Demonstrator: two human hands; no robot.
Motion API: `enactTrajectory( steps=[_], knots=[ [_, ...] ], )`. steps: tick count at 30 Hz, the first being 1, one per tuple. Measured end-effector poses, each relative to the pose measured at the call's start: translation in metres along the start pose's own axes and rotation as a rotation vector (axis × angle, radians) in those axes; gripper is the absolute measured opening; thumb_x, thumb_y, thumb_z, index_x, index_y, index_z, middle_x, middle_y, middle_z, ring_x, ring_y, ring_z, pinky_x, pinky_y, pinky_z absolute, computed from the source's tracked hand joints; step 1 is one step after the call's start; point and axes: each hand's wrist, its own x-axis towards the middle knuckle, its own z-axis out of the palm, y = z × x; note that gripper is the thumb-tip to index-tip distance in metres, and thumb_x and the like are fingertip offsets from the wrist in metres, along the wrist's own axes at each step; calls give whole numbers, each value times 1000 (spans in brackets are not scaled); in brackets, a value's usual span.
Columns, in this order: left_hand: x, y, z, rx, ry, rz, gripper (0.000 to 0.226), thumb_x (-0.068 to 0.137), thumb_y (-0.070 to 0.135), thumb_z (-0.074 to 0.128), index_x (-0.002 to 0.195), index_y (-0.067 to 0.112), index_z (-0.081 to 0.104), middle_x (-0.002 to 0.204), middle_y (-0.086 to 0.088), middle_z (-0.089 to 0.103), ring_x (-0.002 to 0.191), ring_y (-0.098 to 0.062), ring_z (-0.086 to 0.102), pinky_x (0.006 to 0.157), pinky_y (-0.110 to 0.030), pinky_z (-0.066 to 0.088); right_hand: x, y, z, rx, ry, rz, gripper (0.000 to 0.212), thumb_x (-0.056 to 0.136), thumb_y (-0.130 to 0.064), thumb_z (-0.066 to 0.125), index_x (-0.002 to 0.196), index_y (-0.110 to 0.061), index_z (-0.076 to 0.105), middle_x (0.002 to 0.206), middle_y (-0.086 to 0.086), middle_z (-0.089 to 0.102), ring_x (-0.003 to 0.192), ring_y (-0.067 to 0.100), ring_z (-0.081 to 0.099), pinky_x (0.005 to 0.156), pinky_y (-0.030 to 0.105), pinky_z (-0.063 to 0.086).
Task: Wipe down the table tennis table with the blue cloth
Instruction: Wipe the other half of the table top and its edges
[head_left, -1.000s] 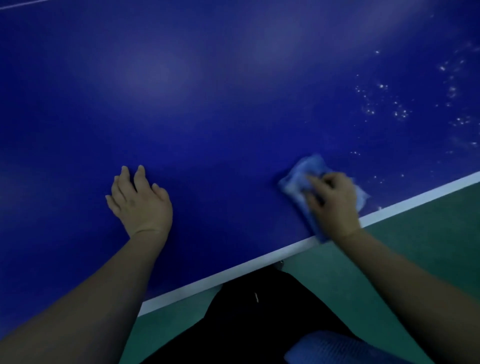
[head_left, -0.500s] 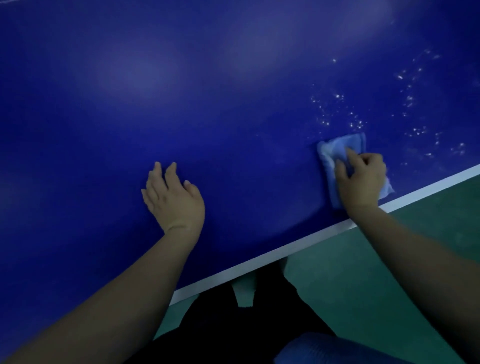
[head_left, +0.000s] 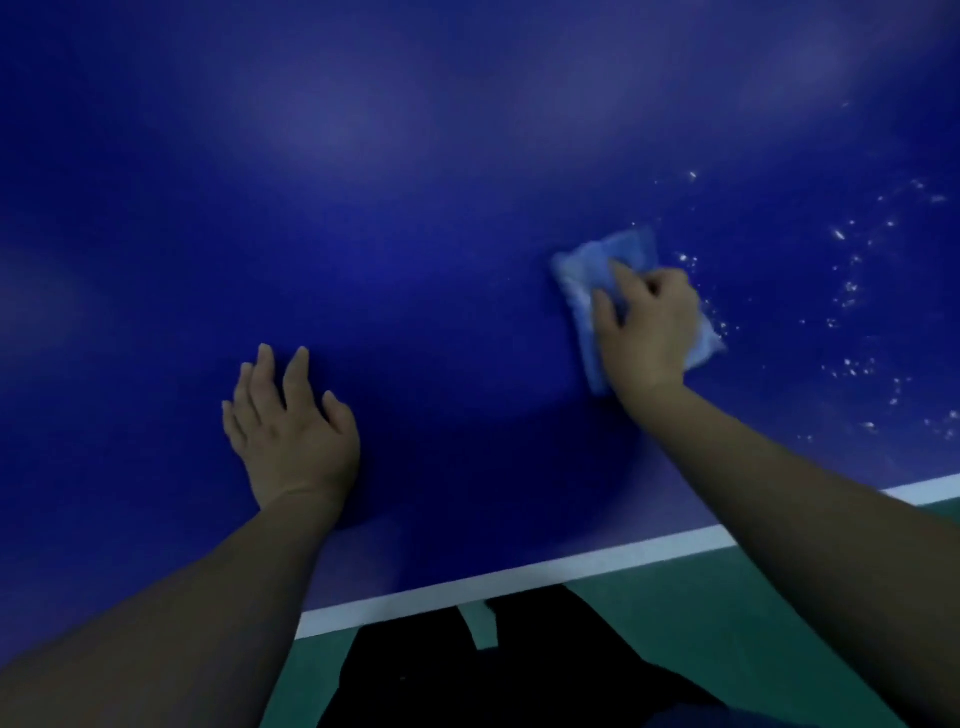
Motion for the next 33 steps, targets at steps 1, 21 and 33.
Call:
enactTrajectory(
  steps=[1, 21, 33],
  knots=[
    [0, 1, -1, 2, -7, -14, 53, 94, 30, 41, 146, 20, 34, 160, -7, 18, 148, -28, 11, 121, -50, 4, -8, 1, -1, -28, 26, 114, 36, 90, -28, 57, 124, -18, 65, 105, 18, 56, 92, 35, 53, 78, 43, 40],
    [0, 9, -10, 1, -29, -51, 60, 89, 36, 33, 146, 19, 39, 160, -4, 19, 148, -24, 10, 121, -46, 2, 60, -114, 55, 104, -219, -630, 33, 84, -29, 65, 115, -21, 70, 97, 14, 59, 86, 34, 55, 72, 40, 39],
    [1, 9, -11, 17, -55, -65, 58, 89, 34, 35, 145, 19, 40, 160, -5, 20, 148, -24, 11, 121, -48, 4, 58, -130, 67, 110, -142, -460, 33, 82, -29, 64, 114, -20, 70, 97, 15, 60, 85, 34, 55, 70, 42, 42]
  ],
)
